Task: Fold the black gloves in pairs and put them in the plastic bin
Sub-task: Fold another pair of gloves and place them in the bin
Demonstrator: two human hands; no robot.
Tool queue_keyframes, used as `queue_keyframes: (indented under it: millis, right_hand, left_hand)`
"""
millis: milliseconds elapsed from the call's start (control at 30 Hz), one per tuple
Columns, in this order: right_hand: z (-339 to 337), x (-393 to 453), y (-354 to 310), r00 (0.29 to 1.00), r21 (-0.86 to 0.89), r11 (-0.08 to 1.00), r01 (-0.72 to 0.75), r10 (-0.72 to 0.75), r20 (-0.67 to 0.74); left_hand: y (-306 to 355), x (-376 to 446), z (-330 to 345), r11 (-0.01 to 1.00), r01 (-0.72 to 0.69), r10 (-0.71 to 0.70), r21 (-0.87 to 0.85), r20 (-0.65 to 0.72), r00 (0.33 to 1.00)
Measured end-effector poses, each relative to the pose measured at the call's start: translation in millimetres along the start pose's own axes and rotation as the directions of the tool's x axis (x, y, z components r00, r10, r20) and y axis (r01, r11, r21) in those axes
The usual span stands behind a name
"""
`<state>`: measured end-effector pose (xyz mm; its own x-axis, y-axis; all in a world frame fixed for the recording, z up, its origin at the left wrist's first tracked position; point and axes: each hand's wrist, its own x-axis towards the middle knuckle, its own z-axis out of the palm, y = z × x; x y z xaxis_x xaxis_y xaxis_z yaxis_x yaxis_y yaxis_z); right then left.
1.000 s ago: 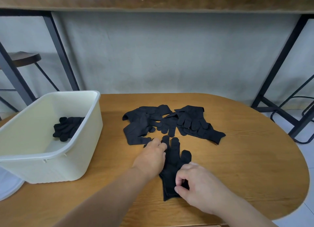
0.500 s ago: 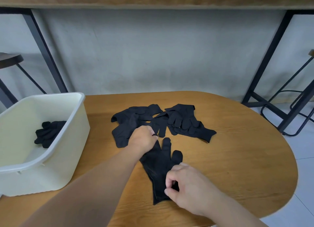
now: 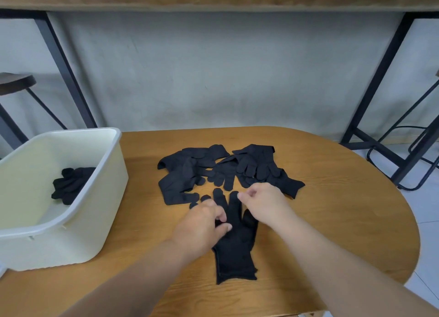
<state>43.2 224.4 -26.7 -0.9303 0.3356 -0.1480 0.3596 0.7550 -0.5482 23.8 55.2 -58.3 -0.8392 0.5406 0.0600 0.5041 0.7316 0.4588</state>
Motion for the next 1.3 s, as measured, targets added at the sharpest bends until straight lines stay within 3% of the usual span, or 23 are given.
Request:
queue_keyframes:
  millis: [167, 267, 367, 433, 600, 867, 1033, 1133, 1300]
  right_hand:
    - [16.9, 33.3, -5.8, 0.993, 0.031, 0.993, -0.115, 0.113, 0.042]
    - [19.0, 43.4, -1.4, 0.99, -0.018, 0.99, -0.142, 0.142, -0.003]
    - [15.4, 39.8, 0.6, 0.986, -0.098, 0.989, -0.112, 0.099, -0.131]
    - [18.0, 36.2, -5.1, 0.987, -0.024, 1.0, -0.004, 0.0, -0.162]
    - [37.4, 38.6, -22.6, 0.99, -0.052, 0.993, 0.109, -0.104, 0.093]
    - [25.4, 42.5, -23.5, 0.998, 0.093, 0.994, 0.057, -0.059, 0.021]
    - [22.7, 38.5, -22.3, 0.987, 0.056, 0.998, 0.03, -0.038, 0.158]
    - [21.3, 38.9, -23.6, 0.987, 0.034, 0.997, 0.072, -0.076, 0.14]
    - [19.1, 38.5, -21.2, 0.981, 0.105, 0.992, 0.075, -0.092, 0.171]
  left_hand:
    - [0.1, -14.6, 2.6, 0.996, -0.057, 0.052, 0.071, 0.071, 0.996]
    - [0.5, -20.4, -1.8, 0.988, -0.097, 0.085, 0.123, 0.1, 0.991]
    - [-0.1, -23.9, -3.1, 0.974, -0.12, 0.101, 0.192, 0.103, 0.99]
    - [-0.8, -24.0, -0.6, 0.964, -0.132, 0.11, 0.232, 0.106, 0.988]
    - [-2.4, -27.5, 0.3, 0.951, -0.153, 0.121, 0.269, 0.133, 0.984]
    - [0.8, -33.8, -3.2, 0.941, -0.187, 0.149, 0.283, 0.151, 0.977]
    - [12.7, -44.7, -10.9, 0.945, -0.285, 0.252, 0.16, 0.201, 0.947]
    - [15.4, -51.2, -13.3, 0.955, -0.289, 0.26, 0.07, 0.279, 0.925]
    - [15.9, -58.9, -16.4, 0.945, -0.319, 0.29, 0.068, 0.272, 0.918]
